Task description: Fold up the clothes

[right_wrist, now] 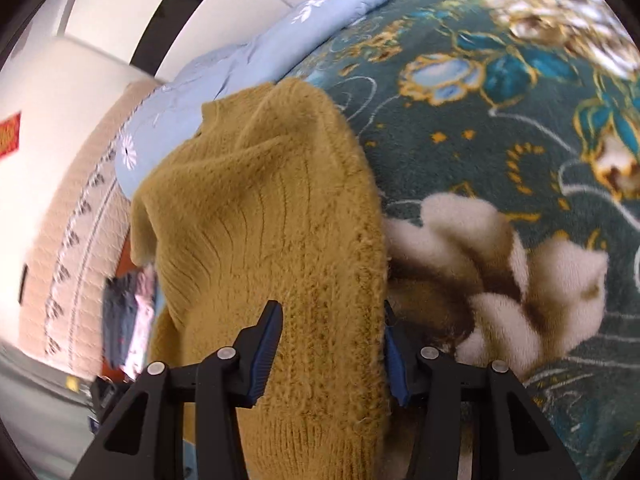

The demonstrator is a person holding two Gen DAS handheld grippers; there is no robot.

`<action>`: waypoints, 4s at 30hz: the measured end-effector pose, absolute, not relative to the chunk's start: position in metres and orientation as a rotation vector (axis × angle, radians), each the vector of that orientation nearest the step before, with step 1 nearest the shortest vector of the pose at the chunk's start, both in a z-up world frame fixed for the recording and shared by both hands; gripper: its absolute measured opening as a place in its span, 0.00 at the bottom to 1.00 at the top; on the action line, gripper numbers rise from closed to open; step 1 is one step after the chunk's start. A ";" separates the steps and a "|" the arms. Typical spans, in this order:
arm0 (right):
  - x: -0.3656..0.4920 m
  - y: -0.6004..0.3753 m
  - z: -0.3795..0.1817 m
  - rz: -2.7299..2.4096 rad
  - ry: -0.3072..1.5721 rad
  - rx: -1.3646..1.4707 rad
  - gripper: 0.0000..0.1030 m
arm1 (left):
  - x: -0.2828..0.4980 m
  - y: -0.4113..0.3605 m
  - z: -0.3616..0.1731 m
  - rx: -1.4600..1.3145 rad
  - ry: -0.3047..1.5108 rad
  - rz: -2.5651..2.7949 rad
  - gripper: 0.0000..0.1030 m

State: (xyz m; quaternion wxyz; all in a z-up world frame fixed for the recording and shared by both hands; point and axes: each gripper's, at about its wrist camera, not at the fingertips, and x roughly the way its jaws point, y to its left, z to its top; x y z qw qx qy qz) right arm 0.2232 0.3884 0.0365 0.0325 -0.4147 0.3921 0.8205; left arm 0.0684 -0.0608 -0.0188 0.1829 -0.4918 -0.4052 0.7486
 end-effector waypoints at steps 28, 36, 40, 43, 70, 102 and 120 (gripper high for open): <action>0.234 0.399 0.029 2.438 1.246 -1.232 0.13 | 0.086 -0.020 -0.005 -1.348 -1.138 2.109 0.23; 0.234 0.399 0.028 2.438 1.252 -1.233 0.13 | 0.096 -0.059 -0.005 -1.145 -1.351 1.938 0.18; 0.234 0.400 0.027 2.439 1.258 -1.233 0.13 | 0.097 -0.054 -0.033 -1.301 -1.397 1.922 0.22; 0.234 0.401 0.027 2.437 1.269 -1.232 0.14 | 0.102 -0.059 -0.029 -1.304 -1.347 2.026 0.29; 0.232 0.399 0.026 2.443 1.275 -1.241 0.15 | 0.117 -0.077 0.000 -1.341 -0.967 2.433 0.07; 0.234 0.402 0.028 2.433 1.198 -1.208 0.13 | 0.082 -0.066 -0.008 -1.380 -1.042 2.211 0.30; 0.276 0.368 0.074 2.537 1.129 -1.162 0.12 | 0.128 -0.100 0.041 -1.268 -0.827 2.480 0.08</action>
